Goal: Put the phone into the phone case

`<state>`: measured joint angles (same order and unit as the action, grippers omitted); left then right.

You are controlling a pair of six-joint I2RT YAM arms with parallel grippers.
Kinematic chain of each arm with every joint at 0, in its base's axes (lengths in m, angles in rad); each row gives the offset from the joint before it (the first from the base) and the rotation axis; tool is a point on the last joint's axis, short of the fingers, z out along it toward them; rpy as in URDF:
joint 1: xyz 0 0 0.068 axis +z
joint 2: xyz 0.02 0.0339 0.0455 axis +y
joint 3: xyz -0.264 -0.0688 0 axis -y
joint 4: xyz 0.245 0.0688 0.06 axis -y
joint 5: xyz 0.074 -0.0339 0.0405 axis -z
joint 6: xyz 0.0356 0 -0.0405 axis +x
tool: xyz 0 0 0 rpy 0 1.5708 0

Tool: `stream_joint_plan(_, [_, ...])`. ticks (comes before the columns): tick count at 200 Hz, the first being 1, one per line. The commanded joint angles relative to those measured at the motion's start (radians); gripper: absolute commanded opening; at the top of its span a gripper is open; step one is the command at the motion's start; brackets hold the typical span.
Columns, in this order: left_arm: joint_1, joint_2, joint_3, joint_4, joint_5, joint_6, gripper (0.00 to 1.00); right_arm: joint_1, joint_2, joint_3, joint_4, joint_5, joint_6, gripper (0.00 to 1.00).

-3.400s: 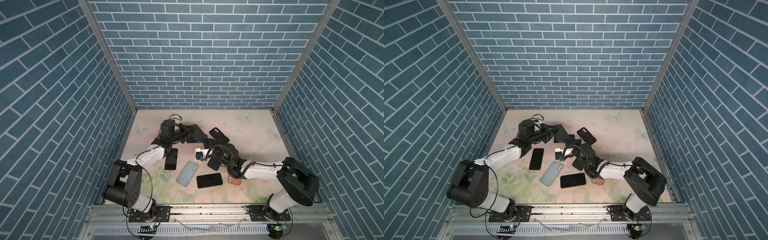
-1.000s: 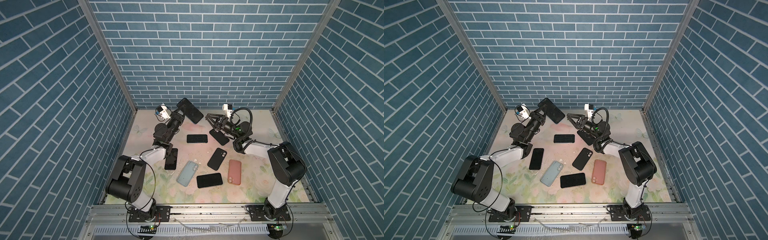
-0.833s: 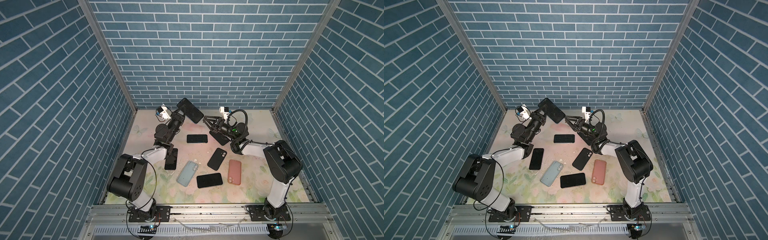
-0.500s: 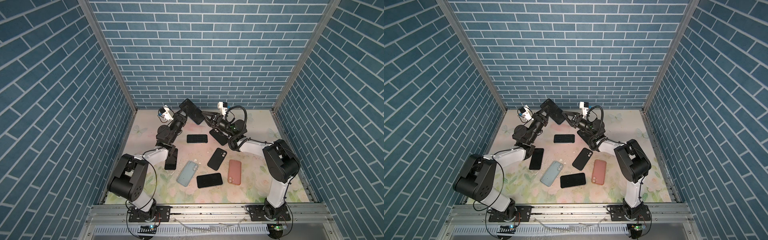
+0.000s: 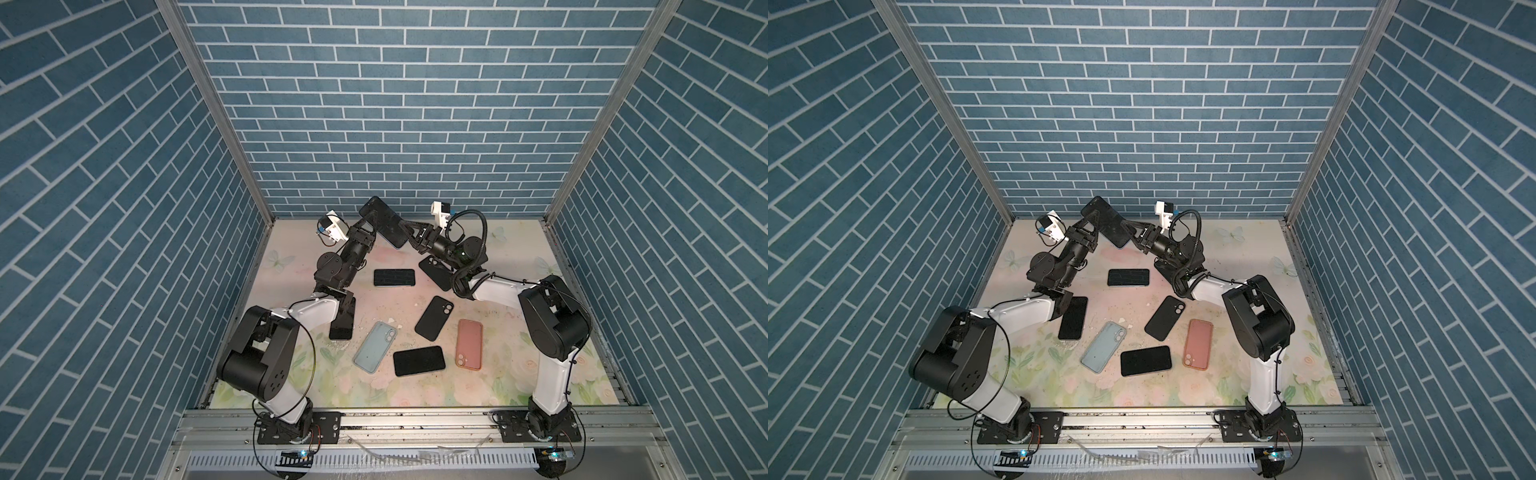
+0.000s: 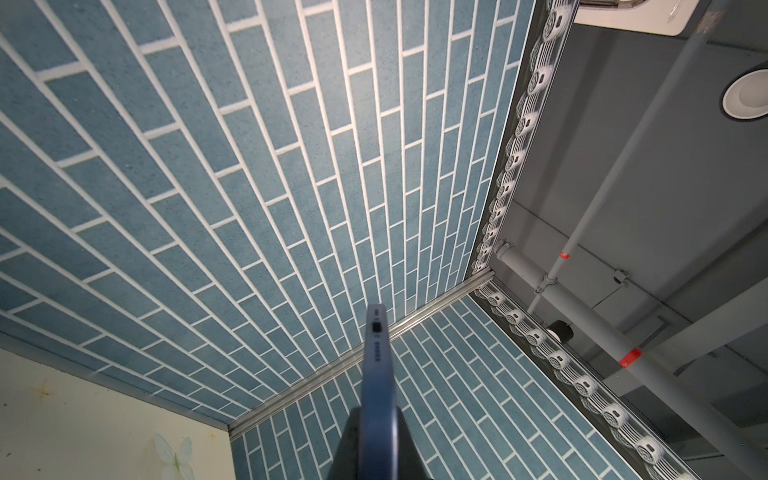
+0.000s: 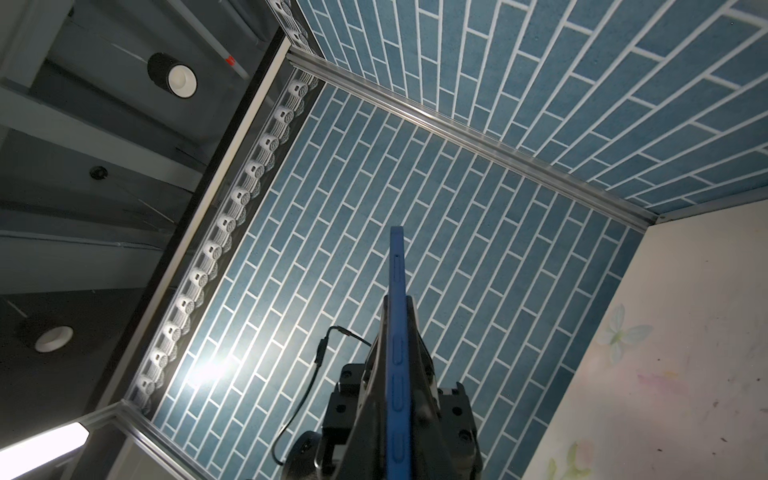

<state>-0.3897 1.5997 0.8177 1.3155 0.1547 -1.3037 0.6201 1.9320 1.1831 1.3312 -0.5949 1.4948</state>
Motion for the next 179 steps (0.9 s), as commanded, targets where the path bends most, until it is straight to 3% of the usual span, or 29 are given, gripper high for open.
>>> stream_joint_plan(1, [-0.011,0.016,0.005,0.023,0.003,0.01,0.0,0.014,0.002,0.043,0.068,-0.006,0.017,0.09])
stream_joint_plan(26, [-0.011,0.016,-0.003,0.012,0.0,0.01,0.05,0.007,0.001,0.043,0.066,-0.016,0.006,0.01])
stream_joint_plan(41, [-0.012,0.005,-0.012,-0.005,0.003,0.023,0.18,-0.007,-0.006,0.036,0.061,-0.02,-0.001,0.0])
stream_joint_plan(64, [-0.011,-0.044,-0.03,-0.111,-0.007,0.061,0.46,-0.048,-0.034,0.0,0.045,-0.017,-0.009,0.0])
stream_joint_plan(94, [-0.009,-0.161,-0.038,-0.356,-0.044,0.17,0.66,-0.115,-0.112,-0.068,-0.038,-0.034,-0.079,0.0])
stream_joint_plan(126, [-0.009,-0.354,0.004,-0.861,-0.129,0.355,0.7,-0.195,-0.201,-0.136,-0.167,-0.088,-0.156,0.0])
stream_joint_plan(150, [-0.014,-0.47,0.143,-1.561,-0.302,0.454,0.69,-0.247,-0.26,-0.162,-0.318,-0.151,-0.247,0.0])
stream_joint_plan(165, [-0.015,-0.519,0.157,-1.775,-0.33,0.502,0.68,-0.263,-0.294,-0.16,-0.485,-0.188,-0.352,0.0])
stream_joint_plan(179, [-0.015,-0.553,0.139,-1.909,-0.284,0.534,0.67,-0.266,-0.33,-0.143,-0.694,-0.202,-0.491,0.0])
